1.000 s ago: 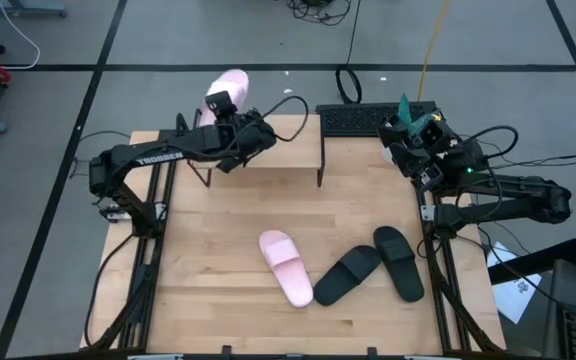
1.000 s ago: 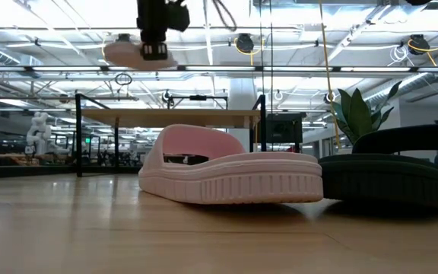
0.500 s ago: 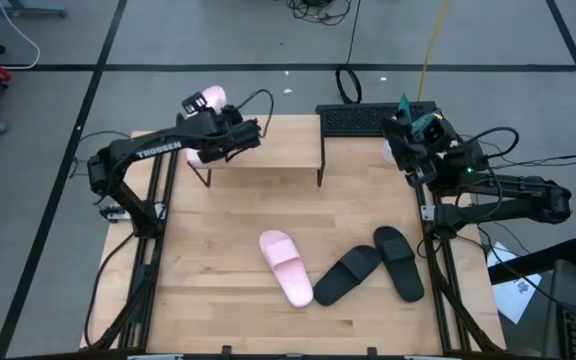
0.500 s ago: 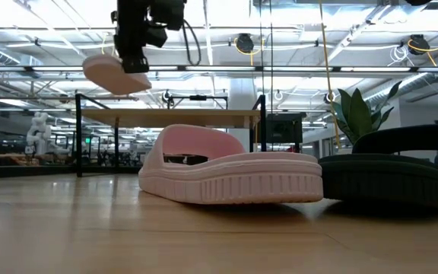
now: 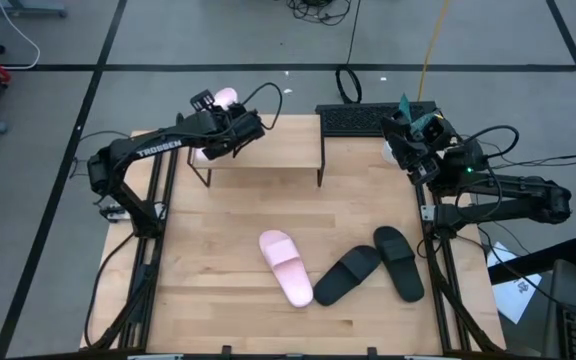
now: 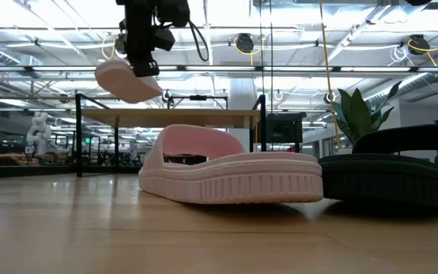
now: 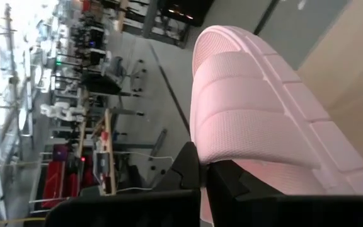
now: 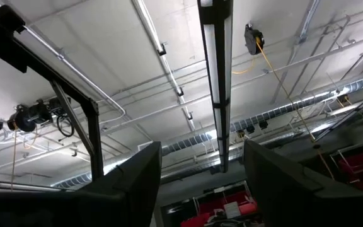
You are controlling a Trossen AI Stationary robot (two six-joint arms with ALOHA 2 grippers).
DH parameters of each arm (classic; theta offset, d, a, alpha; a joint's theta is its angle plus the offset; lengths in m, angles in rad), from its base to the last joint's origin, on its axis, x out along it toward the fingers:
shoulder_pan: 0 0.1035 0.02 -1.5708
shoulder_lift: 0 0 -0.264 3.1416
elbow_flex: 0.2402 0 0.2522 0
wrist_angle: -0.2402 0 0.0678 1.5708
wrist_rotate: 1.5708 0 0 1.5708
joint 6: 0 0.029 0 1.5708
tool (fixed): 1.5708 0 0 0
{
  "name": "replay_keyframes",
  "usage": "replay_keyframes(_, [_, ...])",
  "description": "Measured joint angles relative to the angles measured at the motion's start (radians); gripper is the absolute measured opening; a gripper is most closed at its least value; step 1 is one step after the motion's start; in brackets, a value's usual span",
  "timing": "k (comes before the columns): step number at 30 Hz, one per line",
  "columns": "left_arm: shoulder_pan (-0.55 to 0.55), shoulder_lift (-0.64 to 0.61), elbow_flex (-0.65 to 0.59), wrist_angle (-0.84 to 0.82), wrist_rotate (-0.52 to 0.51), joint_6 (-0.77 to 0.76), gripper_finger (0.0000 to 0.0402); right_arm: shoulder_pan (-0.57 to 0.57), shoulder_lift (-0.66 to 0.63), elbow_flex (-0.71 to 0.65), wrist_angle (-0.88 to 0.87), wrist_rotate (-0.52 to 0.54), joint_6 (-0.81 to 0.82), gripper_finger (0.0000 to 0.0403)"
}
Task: Pick and place slides into the shelf
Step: Put the top pink slipper on the shelf
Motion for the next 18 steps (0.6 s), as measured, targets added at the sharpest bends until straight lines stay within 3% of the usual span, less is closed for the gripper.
replay_keyframes(18, [0.008,0.130,-0.051,-0.028,-0.081,0.000,0.0000,0.002,0.000,0.000,0.000,-0.003,-0.002,0.0215])
